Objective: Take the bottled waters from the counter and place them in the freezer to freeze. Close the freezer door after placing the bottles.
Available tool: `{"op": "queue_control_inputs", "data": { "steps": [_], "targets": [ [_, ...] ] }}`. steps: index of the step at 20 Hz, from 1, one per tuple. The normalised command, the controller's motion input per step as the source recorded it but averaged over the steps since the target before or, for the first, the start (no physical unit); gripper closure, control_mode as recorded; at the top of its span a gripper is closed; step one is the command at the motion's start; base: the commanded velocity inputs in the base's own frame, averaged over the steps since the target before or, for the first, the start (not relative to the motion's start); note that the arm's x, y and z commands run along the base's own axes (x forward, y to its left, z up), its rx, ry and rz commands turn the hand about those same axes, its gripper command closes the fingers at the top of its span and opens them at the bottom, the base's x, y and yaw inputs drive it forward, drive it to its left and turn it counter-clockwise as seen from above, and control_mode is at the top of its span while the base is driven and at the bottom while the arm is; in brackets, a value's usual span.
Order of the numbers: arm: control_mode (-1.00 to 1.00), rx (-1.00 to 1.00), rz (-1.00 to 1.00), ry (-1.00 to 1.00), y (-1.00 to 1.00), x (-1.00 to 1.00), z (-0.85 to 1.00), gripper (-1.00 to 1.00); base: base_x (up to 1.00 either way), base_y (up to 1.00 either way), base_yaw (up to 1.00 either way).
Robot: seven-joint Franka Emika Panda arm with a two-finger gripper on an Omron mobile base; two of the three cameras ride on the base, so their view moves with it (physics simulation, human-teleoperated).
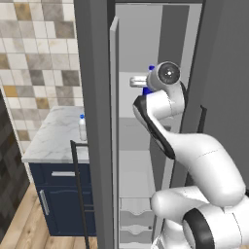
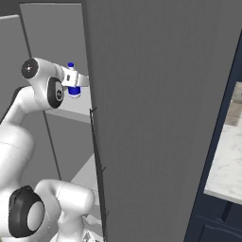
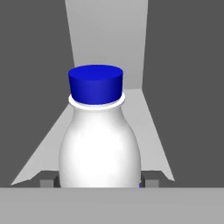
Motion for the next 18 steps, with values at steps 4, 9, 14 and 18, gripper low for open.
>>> {"op": "queue_control_inputs", "data": {
  "steps": [4, 9, 14, 18],
  "targets": [
    [-1.0, -0.02, 0.0, 0.03, 0.0, 0.59, -0.06, 1.0, 0.0, 0.0, 0.0],
    [-1.0, -0.01, -0.01, 0.03, 0.0, 0.51, -0.08, 1.0, 0.0, 0.0, 0.0],
    [-1.0, 0.0, -0.03, 0.01, 0.0, 0.46, -0.15, 1.0, 0.0, 0.0, 0.0],
    [-1.0, 0.0, -0.05, 0.02, 0.0, 0.4, -0.3, 1.0, 0.0, 0.0, 0.0]
  ]
}}
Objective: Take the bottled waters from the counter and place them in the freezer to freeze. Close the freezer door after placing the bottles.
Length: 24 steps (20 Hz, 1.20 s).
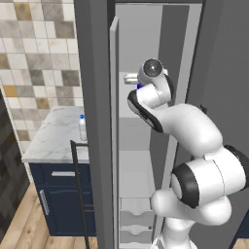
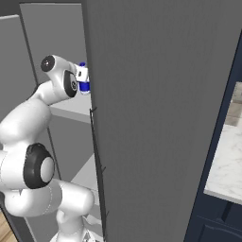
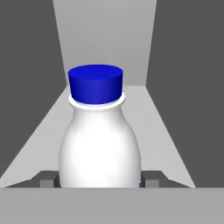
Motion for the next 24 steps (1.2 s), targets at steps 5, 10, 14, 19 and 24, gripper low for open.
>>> {"op": "queue_control_inputs", "data": {
  "steps": [5, 10, 14, 19, 24],
  "targets": [
    [-1.0, 0.0, -0.04, 0.01, 0.0, 0.27, -0.34, 1.0, 0.0, 0.0, 0.0],
    [-1.0, 0.0, -0.02, 0.0, 0.0, 0.2, -0.31, 1.0, 0.0, 0.0, 0.0],
    [-1.0, 0.0, -0.02, 0.0, -0.04, 0.14, -0.35, 1.0, 0.0, 0.0, 0.0],
    [-1.0, 0.0, 0.0, 0.0, -0.01, 0.0, -0.45, 1.0, 0.0, 0.0, 0.0],
    [-1.0, 0.0, 0.0, 0.0, 0.0, -0.01, -0.36, 1.0, 0.0, 0.0, 0.0]
  ]
}}
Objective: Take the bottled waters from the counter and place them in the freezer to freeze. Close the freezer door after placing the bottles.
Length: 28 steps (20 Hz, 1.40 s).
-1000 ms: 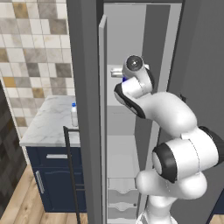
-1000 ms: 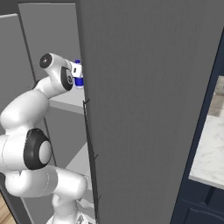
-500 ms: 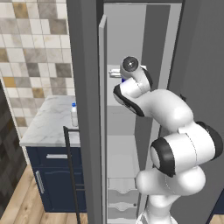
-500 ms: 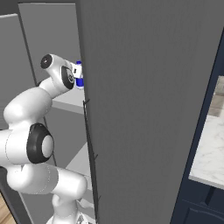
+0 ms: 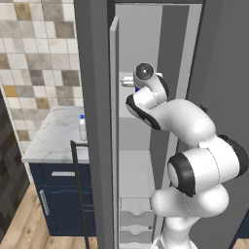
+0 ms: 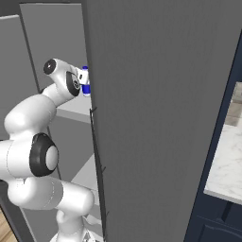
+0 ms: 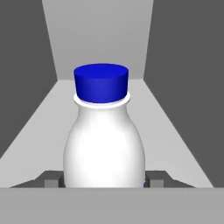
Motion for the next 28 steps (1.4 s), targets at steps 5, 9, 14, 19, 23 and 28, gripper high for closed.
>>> {"op": "queue_control_inputs", "data": {
  "steps": [5, 9, 14, 19, 23, 28],
  "targets": [
    [-1.0, 0.0, 0.0, 0.0, 0.0, 0.0, -0.11, 1.0, 0.0, 0.0, 0.0],
    [-1.0, 0.0, 0.0, 0.0, 0.0, 0.0, -0.09, -1.0, 0.0, 0.0, 0.0],
    [-1.0, 0.0, 0.0, 0.0, 0.0, 0.0, -0.03, -1.0, 0.0, 0.0, 0.0],
    [-1.0, 0.0, 0.0, 0.0, 0.0, 0.0, 0.0, -1.0, 0.0, 0.0, 0.0],
    [-1.0, 0.0, 0.0, 0.0, 0.0, -0.01, 0.0, -1.0, 0.0, 0.0, 0.0],
    [-1.0, 0.0, 0.0, 0.0, 0.0, -0.33, 0.03, -1.0, 0.0, 0.0, 0.0]
  ]
}}
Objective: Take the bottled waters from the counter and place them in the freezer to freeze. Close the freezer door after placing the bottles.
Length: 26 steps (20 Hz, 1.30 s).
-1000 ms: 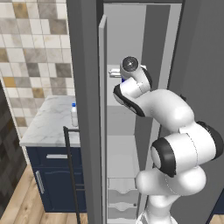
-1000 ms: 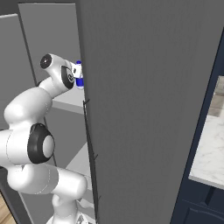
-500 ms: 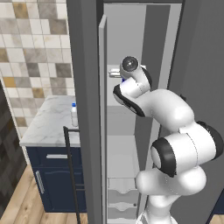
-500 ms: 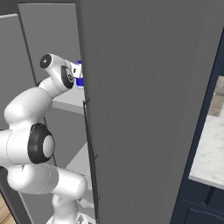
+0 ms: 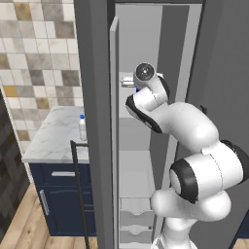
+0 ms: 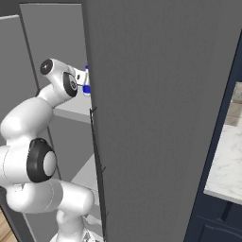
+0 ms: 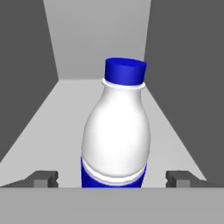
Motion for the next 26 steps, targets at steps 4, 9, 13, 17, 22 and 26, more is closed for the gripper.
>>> {"op": "queue_control_inputs", "data": {
  "steps": [4, 9, 13, 17, 22, 26],
  "targets": [
    [-1.0, 0.0, 0.0, -0.04, 0.01, -0.42, 0.15, -1.0, 0.0, 0.0, 0.0],
    [-1.0, 0.0, 0.0, 0.0, 0.01, -0.39, 0.23, -1.0, 0.0, 0.0, 0.0],
    [-1.0, 0.0, 0.0, 0.0, 0.02, -0.53, 0.32, -1.0, 0.0, 0.0, 0.0],
    [-1.0, 0.0, 0.0, 0.0, 0.0, -0.67, 0.28, -1.0, 0.0, 0.0, 0.0],
    [-1.0, 0.0, 0.0, 0.0, 0.0, -0.88, 0.2, -1.0, 0.0, 0.0, 0.0],
    [-1.0, 0.01, 0.0, 0.0, 0.01, -1.0, 0.25, -1.0, 0.0, 0.0, 0.0]
  ]
}}
